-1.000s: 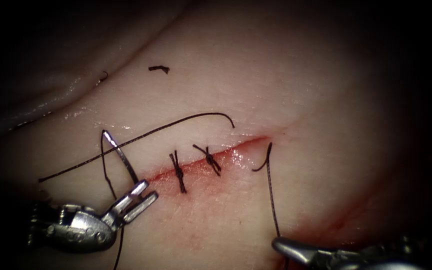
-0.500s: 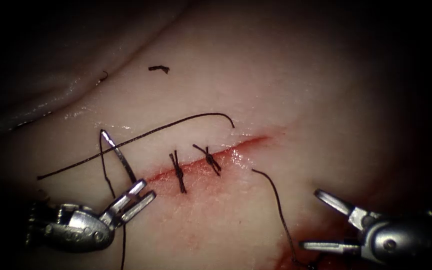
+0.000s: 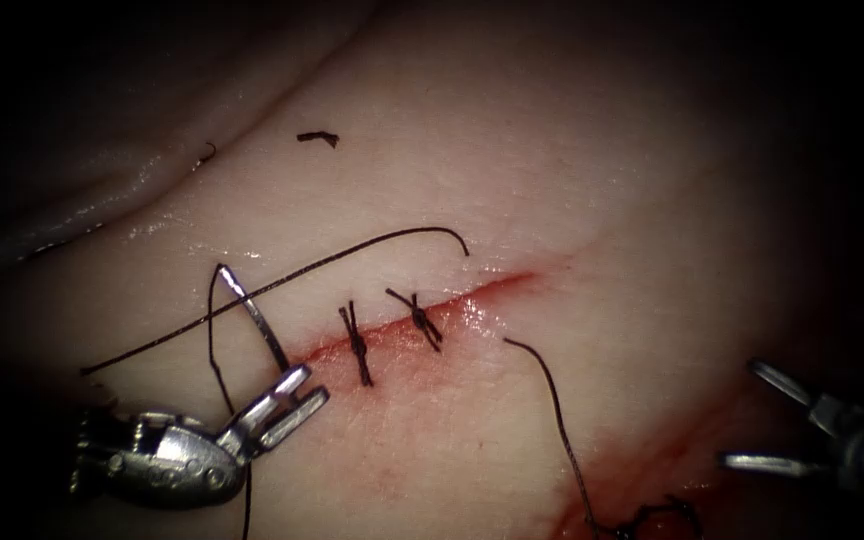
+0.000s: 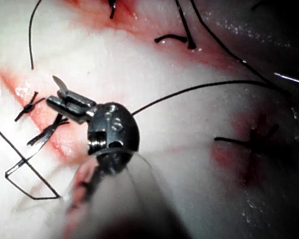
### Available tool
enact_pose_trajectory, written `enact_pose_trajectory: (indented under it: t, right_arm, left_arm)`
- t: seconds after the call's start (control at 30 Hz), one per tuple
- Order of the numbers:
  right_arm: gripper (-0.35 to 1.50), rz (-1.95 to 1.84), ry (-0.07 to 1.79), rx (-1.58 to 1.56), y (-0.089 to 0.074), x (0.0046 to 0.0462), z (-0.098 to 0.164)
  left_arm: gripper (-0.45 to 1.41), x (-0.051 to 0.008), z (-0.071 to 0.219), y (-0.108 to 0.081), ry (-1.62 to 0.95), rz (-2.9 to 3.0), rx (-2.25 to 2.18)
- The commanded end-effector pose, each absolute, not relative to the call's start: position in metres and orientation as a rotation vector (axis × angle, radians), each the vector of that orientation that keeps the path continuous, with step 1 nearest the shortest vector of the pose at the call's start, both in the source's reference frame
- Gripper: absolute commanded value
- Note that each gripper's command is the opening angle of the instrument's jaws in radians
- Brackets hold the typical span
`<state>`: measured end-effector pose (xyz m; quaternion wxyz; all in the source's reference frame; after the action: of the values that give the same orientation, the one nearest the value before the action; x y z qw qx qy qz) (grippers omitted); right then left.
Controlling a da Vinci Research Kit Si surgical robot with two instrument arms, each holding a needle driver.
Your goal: Wound Closure
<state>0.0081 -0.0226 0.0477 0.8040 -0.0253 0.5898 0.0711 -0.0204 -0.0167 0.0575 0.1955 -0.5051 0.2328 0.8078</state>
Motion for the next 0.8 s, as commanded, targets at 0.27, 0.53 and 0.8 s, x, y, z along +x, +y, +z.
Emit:
enact_pose_trajectory:
  t: [0.27,0.53,0.8]
  right_arm:
    - [1.41,0.099,1.273,-0.047,-0.023,0.0166,0.055]
    - [1.38,0.084,1.252,-0.023,-0.022,0.0210,0.060]
    - [1.21,0.087,1.250,-0.025,-0.021,0.0213,0.060]
  left_arm:
    - [-0.45,-0.0207,0.058,-0.017,0.648,2.264,-1.418]
    - [-0.45,-0.0207,0.058,-0.017,0.648,2.264,-1.417]
    - [-0.45,-0.0207,0.058,-0.017,0.648,2.264,-1.417]
